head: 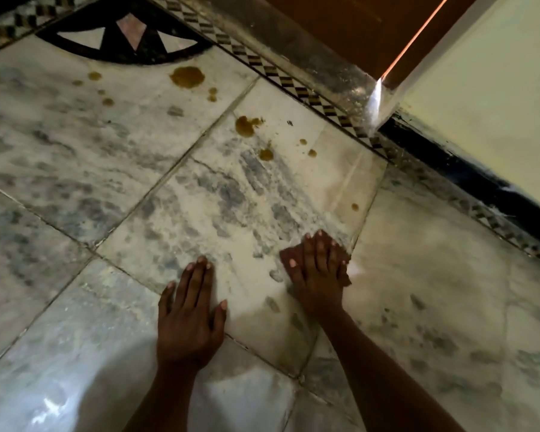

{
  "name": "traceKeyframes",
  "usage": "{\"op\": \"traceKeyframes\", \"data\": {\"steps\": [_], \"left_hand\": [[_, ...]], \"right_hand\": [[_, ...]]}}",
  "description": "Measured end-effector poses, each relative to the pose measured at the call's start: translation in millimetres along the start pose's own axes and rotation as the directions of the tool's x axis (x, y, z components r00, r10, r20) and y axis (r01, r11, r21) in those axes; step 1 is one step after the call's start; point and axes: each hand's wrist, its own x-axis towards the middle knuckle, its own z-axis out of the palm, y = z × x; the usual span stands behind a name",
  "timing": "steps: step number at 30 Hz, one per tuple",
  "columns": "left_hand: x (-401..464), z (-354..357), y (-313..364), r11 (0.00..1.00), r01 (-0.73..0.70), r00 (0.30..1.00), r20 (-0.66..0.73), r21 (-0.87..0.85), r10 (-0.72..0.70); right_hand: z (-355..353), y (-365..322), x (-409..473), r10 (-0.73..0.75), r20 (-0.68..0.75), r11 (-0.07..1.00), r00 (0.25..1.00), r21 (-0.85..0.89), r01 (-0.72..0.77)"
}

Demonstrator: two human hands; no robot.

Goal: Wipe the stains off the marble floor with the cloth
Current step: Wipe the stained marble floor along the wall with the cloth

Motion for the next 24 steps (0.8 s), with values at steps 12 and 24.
{"op": "traceKeyframes", "data": {"steps": [12, 24], "left_hand": [[0.2, 2.2, 2.3, 0.997, -0.009, 0.999, -0.033, 0.078, 0.011], [-0.5, 3.9, -1.6, 0.997, -0.014, 1.000, -0.010, 0.081, 0.015]], "right_hand": [[1.7, -3.1, 78.6, 0.662, -0.207, 0.744, 0.720, 0.299, -0.598], [5.8, 13.4, 33.9, 0.470, -0.264, 0.882, 0.842, 0.183, -0.434]]}}
